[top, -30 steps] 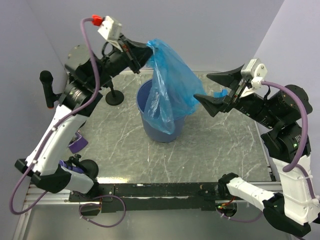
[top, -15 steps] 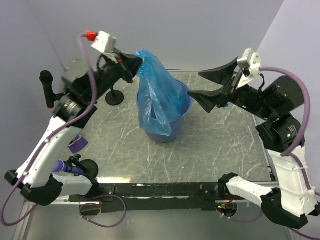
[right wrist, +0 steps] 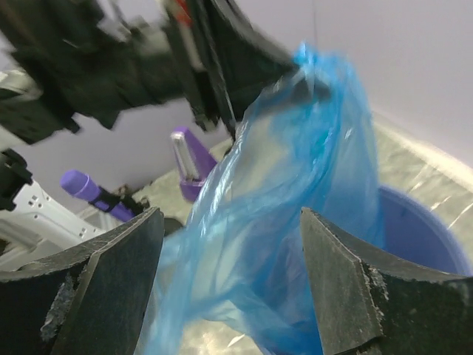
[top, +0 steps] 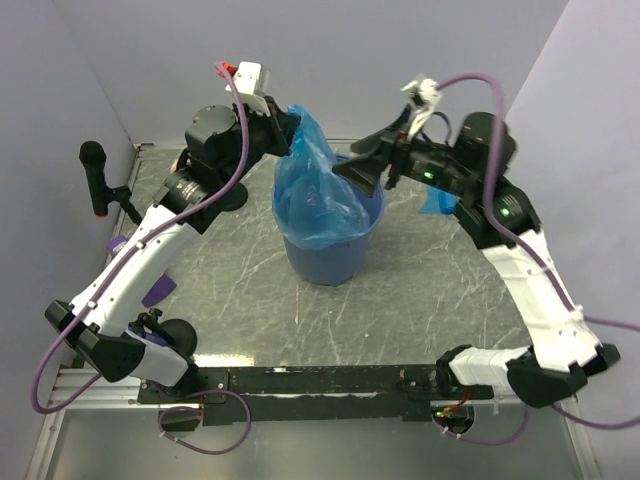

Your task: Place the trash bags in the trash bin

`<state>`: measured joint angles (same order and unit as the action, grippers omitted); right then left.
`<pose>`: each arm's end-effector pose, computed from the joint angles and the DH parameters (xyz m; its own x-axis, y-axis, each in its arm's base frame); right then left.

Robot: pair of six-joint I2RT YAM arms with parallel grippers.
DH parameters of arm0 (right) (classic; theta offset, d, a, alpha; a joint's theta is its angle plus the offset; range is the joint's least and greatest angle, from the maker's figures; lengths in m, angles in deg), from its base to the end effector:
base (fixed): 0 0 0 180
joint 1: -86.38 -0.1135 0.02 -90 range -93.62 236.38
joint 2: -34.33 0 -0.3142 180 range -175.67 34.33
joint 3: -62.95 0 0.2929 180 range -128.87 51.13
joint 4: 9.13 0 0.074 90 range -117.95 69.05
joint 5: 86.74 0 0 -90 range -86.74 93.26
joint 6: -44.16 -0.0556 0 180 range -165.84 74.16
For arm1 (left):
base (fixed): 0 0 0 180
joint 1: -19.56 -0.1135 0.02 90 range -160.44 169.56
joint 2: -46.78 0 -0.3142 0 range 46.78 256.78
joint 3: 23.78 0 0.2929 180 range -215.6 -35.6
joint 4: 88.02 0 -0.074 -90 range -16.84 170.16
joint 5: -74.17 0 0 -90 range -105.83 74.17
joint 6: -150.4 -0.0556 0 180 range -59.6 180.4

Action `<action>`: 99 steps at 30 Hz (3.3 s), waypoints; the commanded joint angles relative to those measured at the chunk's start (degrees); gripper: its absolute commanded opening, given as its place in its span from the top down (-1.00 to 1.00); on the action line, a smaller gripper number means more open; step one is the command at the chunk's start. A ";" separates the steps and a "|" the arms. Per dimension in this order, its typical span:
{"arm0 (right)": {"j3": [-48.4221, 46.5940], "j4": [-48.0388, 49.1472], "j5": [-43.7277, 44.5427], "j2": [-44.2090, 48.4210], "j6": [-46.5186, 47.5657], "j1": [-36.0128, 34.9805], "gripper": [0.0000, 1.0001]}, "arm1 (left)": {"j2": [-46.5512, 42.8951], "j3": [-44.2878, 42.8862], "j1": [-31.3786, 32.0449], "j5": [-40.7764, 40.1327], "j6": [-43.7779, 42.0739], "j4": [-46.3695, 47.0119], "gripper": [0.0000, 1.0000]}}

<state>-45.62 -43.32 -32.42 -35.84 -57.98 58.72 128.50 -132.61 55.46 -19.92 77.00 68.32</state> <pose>0.2168 0.1503 0.5998 -0.1241 0.1278 -0.9840 -0.8860 0.4322 0.1679 0.2977 -0.2106 0.5657 -0.1039 -0.2766 -0.9554 0.5192 0.8042 -0.2893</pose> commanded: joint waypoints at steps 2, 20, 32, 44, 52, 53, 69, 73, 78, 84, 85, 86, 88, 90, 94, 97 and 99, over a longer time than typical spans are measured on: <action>-6.26 -4.25 4.29 -4.00 -0.52 -3.89 -0.56 | -1.47 -2.92 0.31 -3.81 -1.74 2.61 0.99; 2.62 -5.23 9.23 -0.32 1.43 -0.38 0.22 | -6.13 1.74 0.31 -1.35 -4.12 3.84 0.99; 7.54 -0.84 0.61 3.90 0.10 4.71 1.00 | -8.23 4.99 0.22 2.77 -7.19 1.04 0.99; 9.22 1.72 4.92 3.56 9.15 10.08 1.00 | -8.42 5.36 -0.48 9.54 -24.07 -4.95 0.99; 2.27 0.40 5.09 -8.13 12.84 13.85 1.00 | 5.64 -7.40 -4.51 9.63 -27.23 -15.23 0.85; 1.66 0.05 5.18 -9.01 13.11 14.73 1.00 | 6.61 -7.32 -5.65 10.07 -27.41 -14.71 0.82; 0.68 -9.53 -1.58 -21.50 13.02 22.82 1.00 | 29.03 -27.44 -19.28 41.95 -13.27 -31.84 0.64; 3.49 -9.45 -6.06 -22.29 12.23 23.97 1.00 | 27.54 -22.00 -22.01 47.95 -10.10 -29.48 0.72; 6.66 -7.34 -10.53 -23.08 8.37 25.63 0.94 | 28.32 -17.25 -25.09 62.35 -1.34 -24.21 0.99; 10.52 -6.11 -16.96 -24.93 4.68 26.87 0.93 | 29.21 -13.30 -26.49 66.85 1.95 -22.35 0.99; 11.66 -6.11 -17.40 -24.66 4.15 27.13 0.93 | 28.51 -12.07 -26.84 66.94 2.21 -22.44 0.99; 12.89 -6.11 -17.75 -24.31 3.62 27.31 0.93 | 27.72 -10.67 -27.54 67.38 2.64 -21.83 0.99; 15.00 -5.93 -19.07 -23.35 2.39 27.31 0.91 | 25.96 -8.46 -28.51 67.47 2.21 -21.56 0.99; 16.76 -5.06 -20.39 -22.38 1.25 27.40 0.85 | 24.29 -6.79 -29.13 67.73 0.90 -22.26 0.99; 17.39 -4.35 -21.71 -20.10 2.73 29.59 0.60 | 21.39 -4.77 -29.31 69.05 1.50 -21.83 0.99; 14.58 -7.32 -21.01 -19.04 8.25 30.64 0.40 | 20.68 -5.81 -29.31 68.70 0.98 -22.00 0.99; 12.82 -8.56 -20.39 -18.16 11.60 31.78 0.31 | 20.51 -6.43 -29.40 68.78 0.01 -22.53 0.99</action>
<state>-28.38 -50.36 -52.29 -59.20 -52.75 88.80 153.00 -137.09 26.06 46.67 78.10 45.44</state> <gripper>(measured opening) 0.311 0.014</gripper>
